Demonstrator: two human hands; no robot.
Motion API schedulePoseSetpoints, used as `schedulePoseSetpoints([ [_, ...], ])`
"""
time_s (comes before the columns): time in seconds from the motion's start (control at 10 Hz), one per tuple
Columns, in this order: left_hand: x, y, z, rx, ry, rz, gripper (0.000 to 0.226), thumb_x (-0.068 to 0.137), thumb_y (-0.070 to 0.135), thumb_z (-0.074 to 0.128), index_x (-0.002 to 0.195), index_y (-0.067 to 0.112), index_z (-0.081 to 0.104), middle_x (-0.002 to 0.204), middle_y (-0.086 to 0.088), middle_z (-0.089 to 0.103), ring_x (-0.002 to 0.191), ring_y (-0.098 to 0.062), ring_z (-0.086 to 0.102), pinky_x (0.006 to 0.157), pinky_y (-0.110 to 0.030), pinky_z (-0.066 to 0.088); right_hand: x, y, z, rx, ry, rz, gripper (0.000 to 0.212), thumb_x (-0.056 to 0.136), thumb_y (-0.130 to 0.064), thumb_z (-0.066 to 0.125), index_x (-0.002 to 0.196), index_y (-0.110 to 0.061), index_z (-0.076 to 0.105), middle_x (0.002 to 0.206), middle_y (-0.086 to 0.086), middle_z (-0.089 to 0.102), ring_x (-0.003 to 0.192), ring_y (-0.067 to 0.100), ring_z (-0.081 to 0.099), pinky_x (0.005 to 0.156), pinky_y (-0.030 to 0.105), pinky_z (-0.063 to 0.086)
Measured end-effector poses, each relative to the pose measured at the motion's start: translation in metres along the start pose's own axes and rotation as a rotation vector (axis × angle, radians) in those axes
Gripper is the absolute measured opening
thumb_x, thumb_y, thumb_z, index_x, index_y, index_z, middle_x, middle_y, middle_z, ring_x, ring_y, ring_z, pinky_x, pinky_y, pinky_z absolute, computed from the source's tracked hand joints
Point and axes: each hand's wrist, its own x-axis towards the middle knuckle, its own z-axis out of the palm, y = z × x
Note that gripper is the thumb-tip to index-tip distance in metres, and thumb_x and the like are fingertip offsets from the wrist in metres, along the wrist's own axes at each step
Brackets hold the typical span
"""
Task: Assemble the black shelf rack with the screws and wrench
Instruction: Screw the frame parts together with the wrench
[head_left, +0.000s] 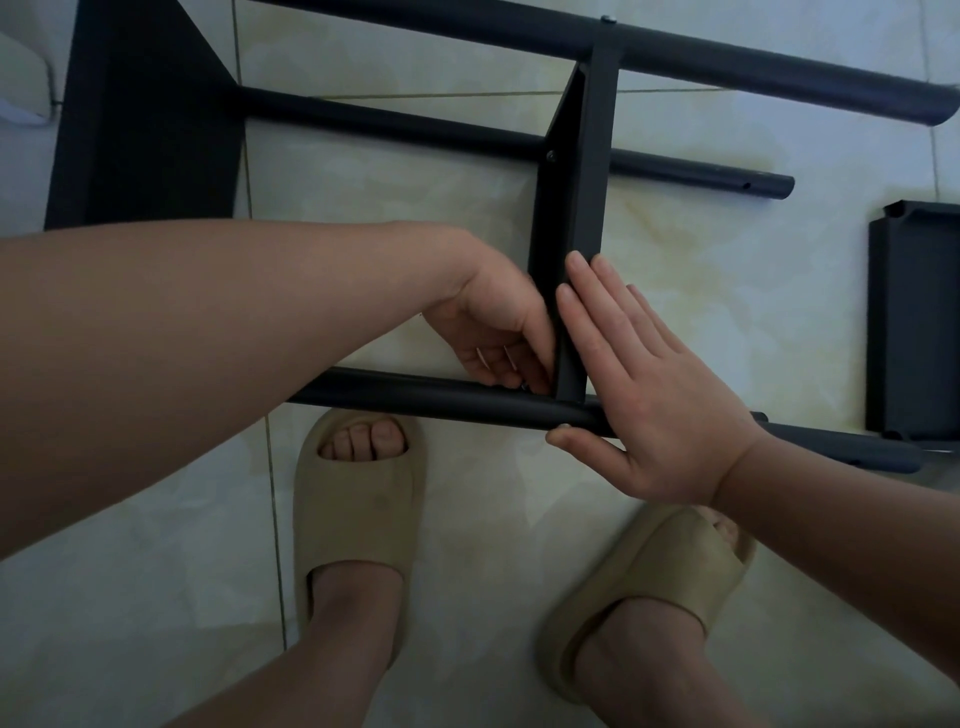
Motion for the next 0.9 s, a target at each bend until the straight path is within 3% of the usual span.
schedulePoseSetpoints([
  [0.2,0.0066,-0.0017,0.0028,-0.030,0.023,0.041,0.015,0.092,0.007,0.061,0.084,0.015,0.071,0.072,0.005,0.066,0.062,-0.007,0.051,0.059,-0.016,0.048,0.0001,-0.0007,-0.0005,0.006,0.003,0.001,0.093,0.099,-0.060,0.042,0.159,0.003,0.011,0.169,0.020,0.001,0.157,0.036,-0.001,0.122,0.058,0.022],
  [0.4,0.0013,-0.0016,-0.0025,-0.023,0.035,0.048,0.014,0.091,0.004,0.061,0.095,0.014,0.070,0.077,0.003,0.066,0.065,-0.009,0.054,0.069,-0.021,0.047,0.0001,-0.0004,-0.0004,0.009,0.011,-0.004,0.092,0.099,-0.059,0.041,0.159,0.003,0.012,0.169,0.021,0.002,0.157,0.036,-0.001,0.122,0.058,0.022],
  [0.5,0.0008,-0.0020,-0.0032,-0.018,0.010,0.008,0.015,0.094,0.014,0.059,0.095,0.016,0.074,0.084,0.003,0.069,0.066,-0.009,0.052,0.071,-0.022,0.046,0.0000,-0.0001,-0.0001,0.007,0.009,-0.003,0.092,0.099,-0.059,0.042,0.159,0.003,0.011,0.169,0.021,0.001,0.157,0.036,-0.001,0.122,0.058,0.022],
  [0.7,0.0066,-0.0012,0.0019,-0.033,0.021,0.026,0.018,0.093,0.007,0.061,0.081,0.015,0.072,0.072,0.003,0.066,0.063,-0.008,0.050,0.058,-0.016,0.048,0.0001,-0.0008,-0.0002,0.003,0.003,0.002,0.092,0.099,-0.060,0.042,0.159,0.003,0.011,0.169,0.020,0.002,0.157,0.035,-0.001,0.122,0.058,0.022],
  [0.9,0.0043,-0.0030,0.0026,-0.038,0.034,0.078,0.016,0.091,0.000,0.061,0.102,0.009,0.067,0.083,0.000,0.066,0.070,-0.009,0.055,0.071,-0.019,0.049,-0.0002,-0.0008,-0.0002,0.004,0.005,0.002,0.092,0.099,-0.060,0.042,0.159,0.003,0.012,0.169,0.020,0.002,0.157,0.036,-0.001,0.122,0.059,0.022],
])
